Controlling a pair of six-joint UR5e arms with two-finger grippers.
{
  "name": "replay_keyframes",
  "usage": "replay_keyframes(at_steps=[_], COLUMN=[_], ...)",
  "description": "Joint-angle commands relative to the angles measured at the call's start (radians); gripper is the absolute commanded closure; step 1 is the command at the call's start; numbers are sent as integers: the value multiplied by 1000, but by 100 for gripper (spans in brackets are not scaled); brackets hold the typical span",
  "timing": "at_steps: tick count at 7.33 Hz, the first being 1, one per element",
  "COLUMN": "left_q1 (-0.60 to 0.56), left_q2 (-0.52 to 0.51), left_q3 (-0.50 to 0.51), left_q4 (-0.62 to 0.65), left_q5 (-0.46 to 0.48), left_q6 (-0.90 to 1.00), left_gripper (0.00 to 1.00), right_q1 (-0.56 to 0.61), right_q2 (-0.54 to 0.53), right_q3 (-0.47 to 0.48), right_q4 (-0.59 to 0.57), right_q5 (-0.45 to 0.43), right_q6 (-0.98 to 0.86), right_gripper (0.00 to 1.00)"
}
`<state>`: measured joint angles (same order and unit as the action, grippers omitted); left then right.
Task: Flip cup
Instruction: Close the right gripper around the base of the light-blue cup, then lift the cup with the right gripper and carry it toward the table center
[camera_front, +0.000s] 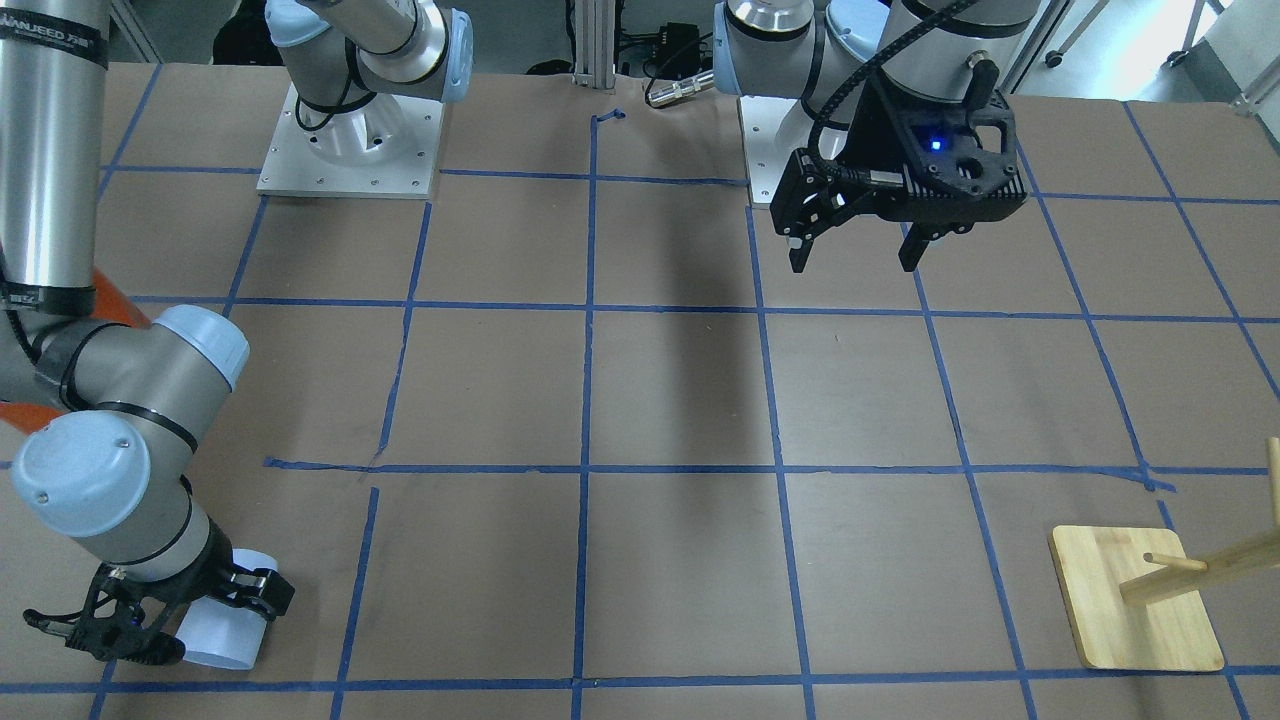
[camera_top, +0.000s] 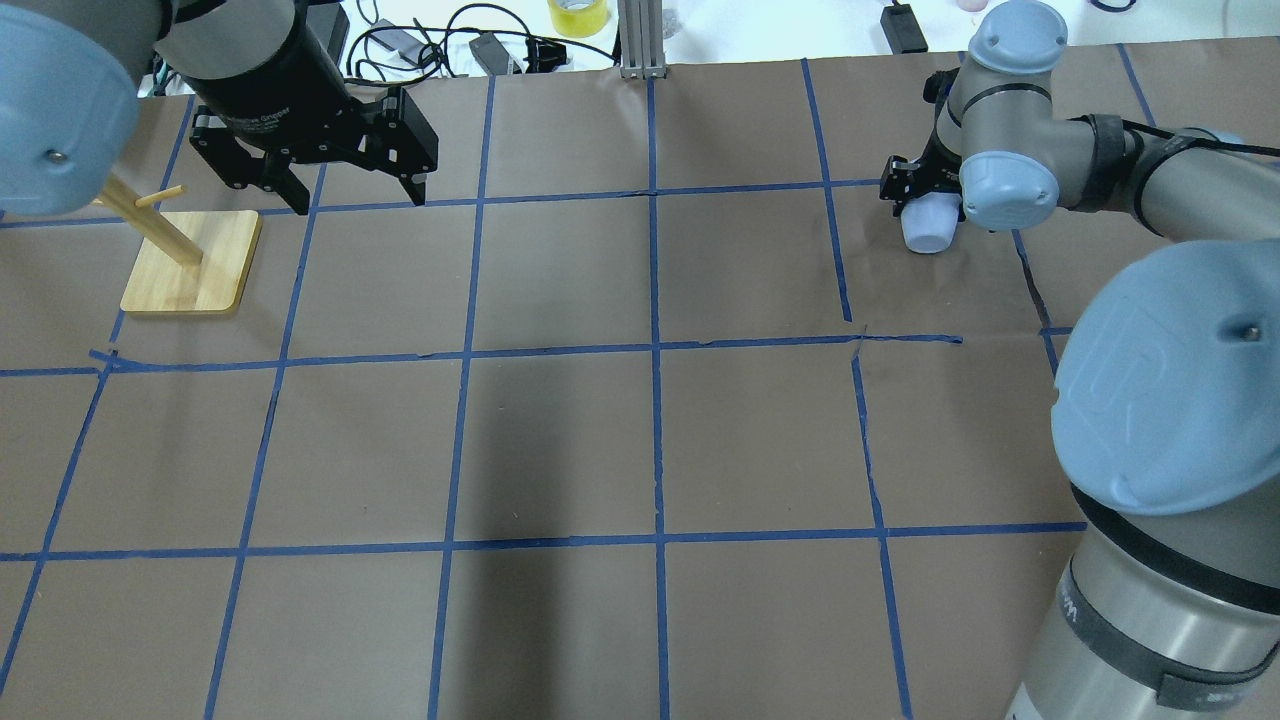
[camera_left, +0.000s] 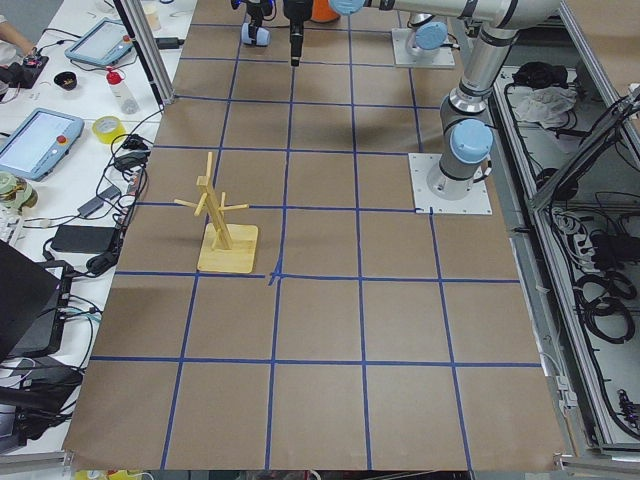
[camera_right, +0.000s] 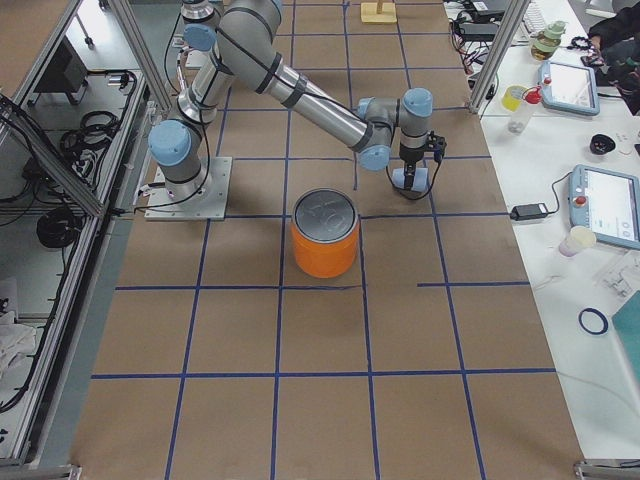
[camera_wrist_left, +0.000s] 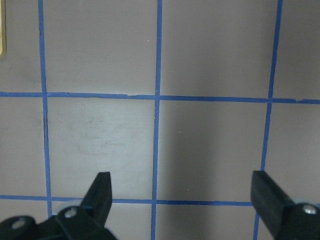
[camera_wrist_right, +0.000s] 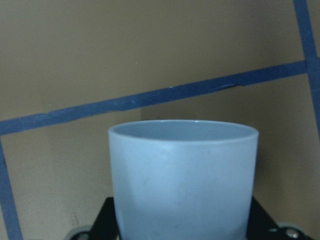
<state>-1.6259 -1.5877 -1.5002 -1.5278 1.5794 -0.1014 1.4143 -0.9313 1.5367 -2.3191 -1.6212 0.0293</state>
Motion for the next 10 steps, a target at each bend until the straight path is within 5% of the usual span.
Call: replay_keyframes(at_steps=[1, 4, 7, 10], left_q1=[1, 1, 5, 8], left_q2=[0, 0, 0, 0], left_q3=[0, 0, 0, 1], left_q4=[0, 0, 0, -2], left_q5=[1, 1, 1, -1], left_q6=[0, 2, 2, 9], left_gripper=[0, 0, 0, 0], right_q1=[0, 30, 274, 376], right_q2=[-14, -99, -103, -100], right_q3=[2, -7, -15, -15], right_q4=[0, 45, 52, 29], right_q5=[1, 18, 8, 27], right_q6=[-40, -300, -334, -728], right_gripper=[69, 71, 71, 71])
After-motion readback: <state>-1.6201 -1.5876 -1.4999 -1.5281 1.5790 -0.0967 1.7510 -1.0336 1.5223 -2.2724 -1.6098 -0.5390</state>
